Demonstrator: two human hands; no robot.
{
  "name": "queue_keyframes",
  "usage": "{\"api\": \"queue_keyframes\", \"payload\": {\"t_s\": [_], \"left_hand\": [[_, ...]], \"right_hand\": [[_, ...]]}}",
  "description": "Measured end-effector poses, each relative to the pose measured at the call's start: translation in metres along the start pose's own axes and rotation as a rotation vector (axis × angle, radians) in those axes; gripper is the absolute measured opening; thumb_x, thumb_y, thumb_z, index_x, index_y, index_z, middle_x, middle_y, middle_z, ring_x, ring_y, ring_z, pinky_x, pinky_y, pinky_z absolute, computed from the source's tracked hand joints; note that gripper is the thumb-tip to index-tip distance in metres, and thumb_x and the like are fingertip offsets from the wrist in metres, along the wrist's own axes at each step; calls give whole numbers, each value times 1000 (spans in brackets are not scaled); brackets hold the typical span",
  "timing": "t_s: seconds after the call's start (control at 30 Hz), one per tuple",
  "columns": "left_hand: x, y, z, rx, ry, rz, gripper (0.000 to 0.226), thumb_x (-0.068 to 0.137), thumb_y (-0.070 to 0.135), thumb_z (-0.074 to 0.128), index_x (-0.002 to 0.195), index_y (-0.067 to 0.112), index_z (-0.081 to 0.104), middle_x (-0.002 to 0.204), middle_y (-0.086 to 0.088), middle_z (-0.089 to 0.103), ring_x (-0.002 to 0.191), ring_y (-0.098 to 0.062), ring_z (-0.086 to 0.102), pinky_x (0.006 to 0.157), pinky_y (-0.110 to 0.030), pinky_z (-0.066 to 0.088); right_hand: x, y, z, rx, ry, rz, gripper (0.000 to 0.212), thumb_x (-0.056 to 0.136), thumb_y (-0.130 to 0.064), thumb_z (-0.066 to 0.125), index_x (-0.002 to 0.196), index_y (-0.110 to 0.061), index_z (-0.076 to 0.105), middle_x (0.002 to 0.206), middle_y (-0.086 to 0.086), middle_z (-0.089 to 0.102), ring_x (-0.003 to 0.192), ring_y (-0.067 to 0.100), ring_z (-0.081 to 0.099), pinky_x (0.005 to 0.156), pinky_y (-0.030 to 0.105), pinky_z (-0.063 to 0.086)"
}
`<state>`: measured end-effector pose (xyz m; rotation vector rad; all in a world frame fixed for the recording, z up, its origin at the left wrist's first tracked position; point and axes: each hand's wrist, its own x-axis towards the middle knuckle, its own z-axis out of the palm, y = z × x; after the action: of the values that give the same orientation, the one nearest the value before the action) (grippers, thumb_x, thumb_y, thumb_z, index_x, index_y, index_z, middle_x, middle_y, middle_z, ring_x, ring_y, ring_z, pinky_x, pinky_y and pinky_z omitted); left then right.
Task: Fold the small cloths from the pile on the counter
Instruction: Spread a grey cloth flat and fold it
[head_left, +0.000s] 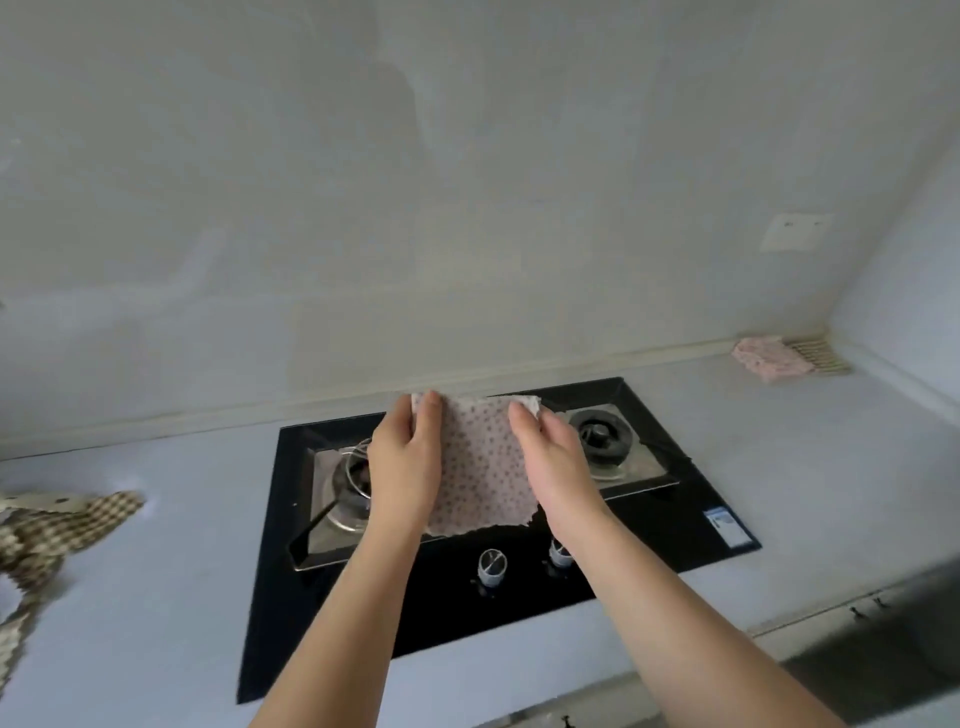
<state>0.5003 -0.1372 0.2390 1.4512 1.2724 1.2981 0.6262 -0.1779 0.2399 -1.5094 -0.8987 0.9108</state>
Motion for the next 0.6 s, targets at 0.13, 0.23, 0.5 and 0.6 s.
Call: {"api": "queue_keyframes", "payload": {"t_s": [0.13,0.23,0.5,0.6], "left_hand": [[-25,9,90,-79,-113,-103,37,96,37,53,72,10,46,68,2,47,63,-9,43,62,-26,37],[-30,9,152,-11,-92,-56,36,99,29,49,70,8,45,63,1,47,57,-9,40,54,-18,35],[-6,9,338,9,-150,10,37,101,29,44,69,11,43,59,4,43,52,-5,36,48,-15,32],[14,8,412,-67,-180,-112,40,98,36,49,66,13,42,58,6,42,56,-12,37,56,-23,33]], "right_hand": [[21,10,-85,-77,136,-92,33,99,-37,49,90,-7,61,82,10,63,77,19,61,77,34,50],[45,24,-141,-176,270,-190,36,100,-31,49,69,-12,50,62,-2,49,56,4,43,59,26,37],[145,58,-299,-305,393,-198,45,96,-32,56,61,-14,36,53,-3,38,51,9,36,54,29,30],[194,70,-361,-132,299,73,59,85,-56,61,73,1,53,72,18,62,69,24,64,68,36,52]]}}
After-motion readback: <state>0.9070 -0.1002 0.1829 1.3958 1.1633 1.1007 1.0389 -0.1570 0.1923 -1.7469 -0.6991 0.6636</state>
